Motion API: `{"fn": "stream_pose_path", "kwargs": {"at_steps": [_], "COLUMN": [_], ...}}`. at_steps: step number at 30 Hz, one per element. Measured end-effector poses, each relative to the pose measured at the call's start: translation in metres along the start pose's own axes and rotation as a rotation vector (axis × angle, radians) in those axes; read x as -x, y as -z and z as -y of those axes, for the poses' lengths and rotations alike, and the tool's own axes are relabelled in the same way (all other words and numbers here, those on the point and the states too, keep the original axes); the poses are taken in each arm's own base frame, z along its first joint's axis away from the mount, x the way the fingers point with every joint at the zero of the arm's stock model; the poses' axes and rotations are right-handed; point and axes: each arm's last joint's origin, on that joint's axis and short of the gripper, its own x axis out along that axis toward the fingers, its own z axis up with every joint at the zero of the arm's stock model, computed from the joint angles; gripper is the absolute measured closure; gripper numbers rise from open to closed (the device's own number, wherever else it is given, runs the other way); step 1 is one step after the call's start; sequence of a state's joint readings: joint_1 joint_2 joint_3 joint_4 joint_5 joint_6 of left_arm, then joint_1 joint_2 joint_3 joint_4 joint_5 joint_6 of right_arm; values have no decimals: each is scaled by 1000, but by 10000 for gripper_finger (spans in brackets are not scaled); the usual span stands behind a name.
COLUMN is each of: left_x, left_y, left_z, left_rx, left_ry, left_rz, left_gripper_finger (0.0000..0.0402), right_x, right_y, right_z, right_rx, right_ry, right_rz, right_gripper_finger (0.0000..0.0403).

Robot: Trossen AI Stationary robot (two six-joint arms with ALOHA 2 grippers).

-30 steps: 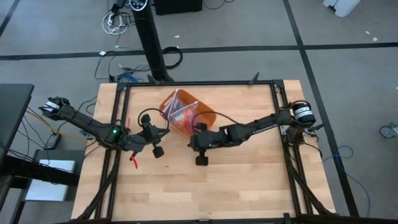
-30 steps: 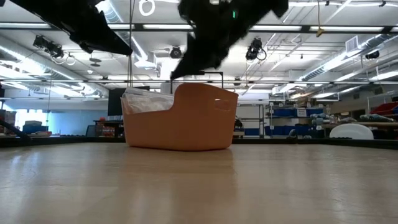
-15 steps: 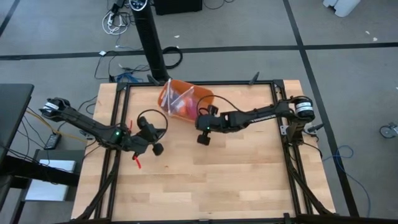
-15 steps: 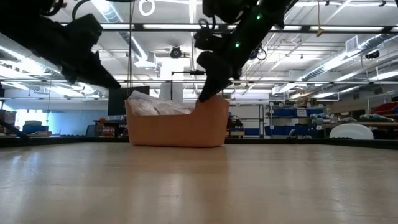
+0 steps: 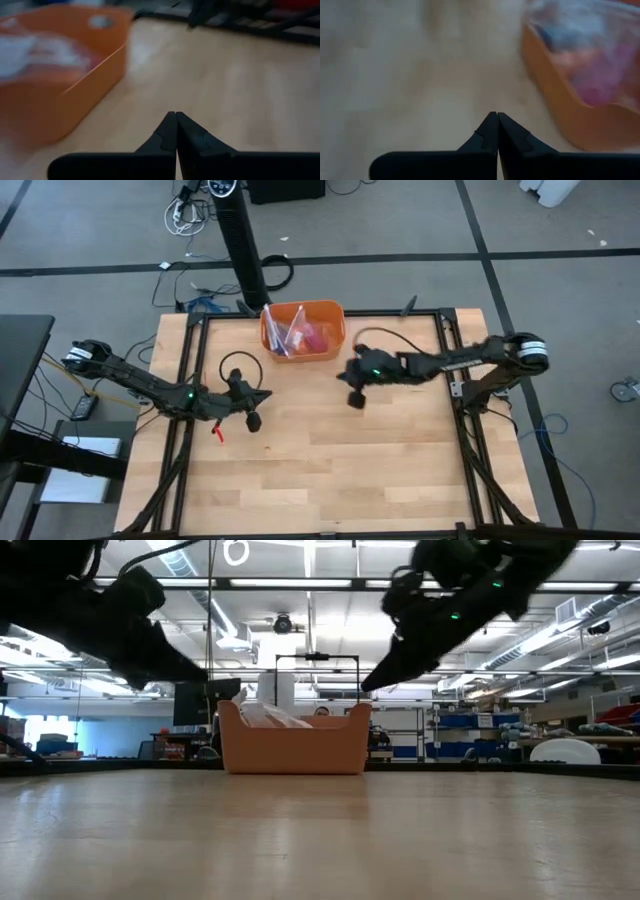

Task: Roll bandage
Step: Return to home position

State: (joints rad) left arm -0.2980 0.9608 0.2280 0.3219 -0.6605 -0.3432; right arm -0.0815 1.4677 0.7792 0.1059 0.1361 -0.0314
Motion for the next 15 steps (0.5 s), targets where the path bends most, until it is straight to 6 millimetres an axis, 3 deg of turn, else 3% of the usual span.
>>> {"fn": "stream_pose_path", "kwargs": {"at_steps": [7, 10, 15], "left_x": [6, 14, 15], "left_y": [7, 14, 11], "left_z": [-8, -15, -17], "left_rx": [-74, -48, -103], "left_ry": [271, 315, 307], "left_rz": [204, 263, 217], "left_gripper_finger": [396, 396, 396], "right_x": [34, 59, 93], "right_y": [59, 86, 117], "right_z": [-15, -16, -14], "right_rx": [-33, -71, -120], "right_ry": [-143, -172, -213], "right_rz": [205, 302, 431], "right_gripper_finger": [403, 403, 403]}}
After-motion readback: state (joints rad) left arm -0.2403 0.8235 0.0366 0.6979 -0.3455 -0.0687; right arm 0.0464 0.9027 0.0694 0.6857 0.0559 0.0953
